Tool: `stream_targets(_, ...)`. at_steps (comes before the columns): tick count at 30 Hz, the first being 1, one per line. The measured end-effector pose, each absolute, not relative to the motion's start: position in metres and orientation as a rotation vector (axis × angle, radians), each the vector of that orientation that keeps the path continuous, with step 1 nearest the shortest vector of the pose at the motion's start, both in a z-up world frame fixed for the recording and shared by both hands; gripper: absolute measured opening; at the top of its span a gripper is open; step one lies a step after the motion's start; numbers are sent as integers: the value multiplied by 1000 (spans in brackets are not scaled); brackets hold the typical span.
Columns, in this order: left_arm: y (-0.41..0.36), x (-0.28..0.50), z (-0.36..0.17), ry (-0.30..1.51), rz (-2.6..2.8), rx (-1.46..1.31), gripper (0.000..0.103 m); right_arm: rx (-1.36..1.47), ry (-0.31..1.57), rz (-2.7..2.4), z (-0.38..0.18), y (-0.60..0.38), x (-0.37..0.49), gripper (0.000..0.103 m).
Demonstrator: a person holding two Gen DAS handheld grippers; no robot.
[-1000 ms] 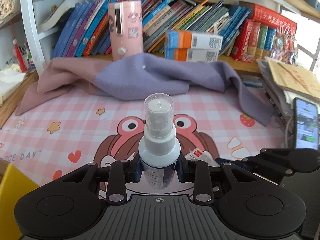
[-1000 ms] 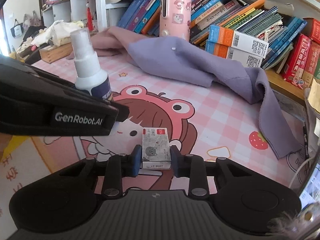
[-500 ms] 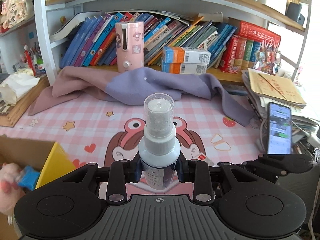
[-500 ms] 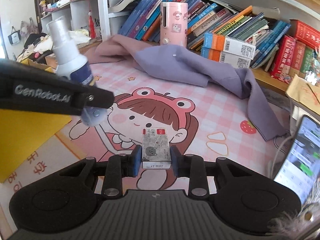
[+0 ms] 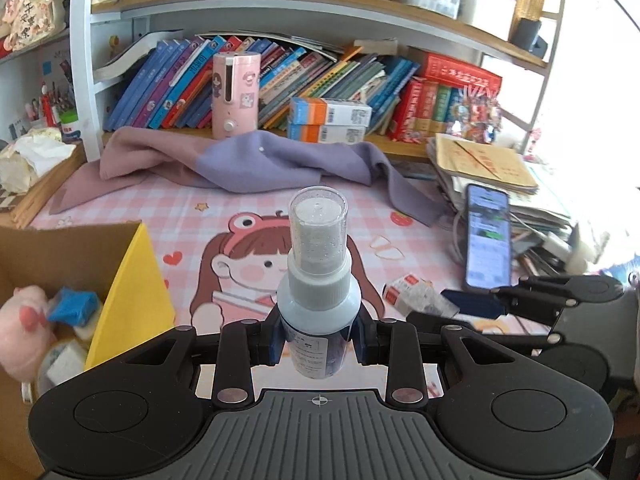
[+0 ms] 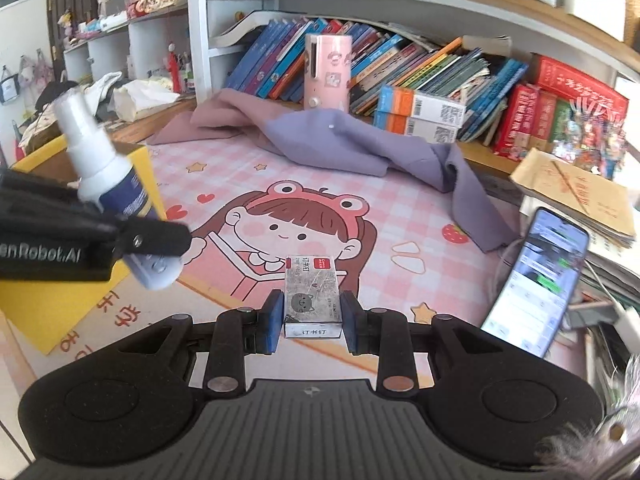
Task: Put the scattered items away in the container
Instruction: 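Lift the spray bottle with the left tool and card box with the right tool toward the box, then carry the spray bottle and card box with both tools over the yellow box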
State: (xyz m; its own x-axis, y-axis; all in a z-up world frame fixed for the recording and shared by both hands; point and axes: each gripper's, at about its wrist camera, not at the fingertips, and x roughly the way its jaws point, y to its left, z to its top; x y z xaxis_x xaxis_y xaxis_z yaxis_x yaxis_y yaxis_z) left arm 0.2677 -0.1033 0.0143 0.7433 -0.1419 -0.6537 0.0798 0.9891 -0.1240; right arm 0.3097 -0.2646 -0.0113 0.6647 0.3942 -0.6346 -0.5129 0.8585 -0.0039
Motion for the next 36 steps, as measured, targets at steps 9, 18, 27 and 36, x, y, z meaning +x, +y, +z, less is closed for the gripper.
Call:
stream_targets(9,-89,224,19,696,-181,-117,31,-174,654,461,5,-263,259,28)
stream_targets(18,-61,167,21,667,-205,-129,31,-183,646,433,12,-237,205,28)
stream_targets(27,-27,109,27,643,-193,-174,31,-180,599,399,25,-215,147,28)
stream_targets(36,0,62,29,646,-182,-164,31,-175,597,411,25,-187,95,28)
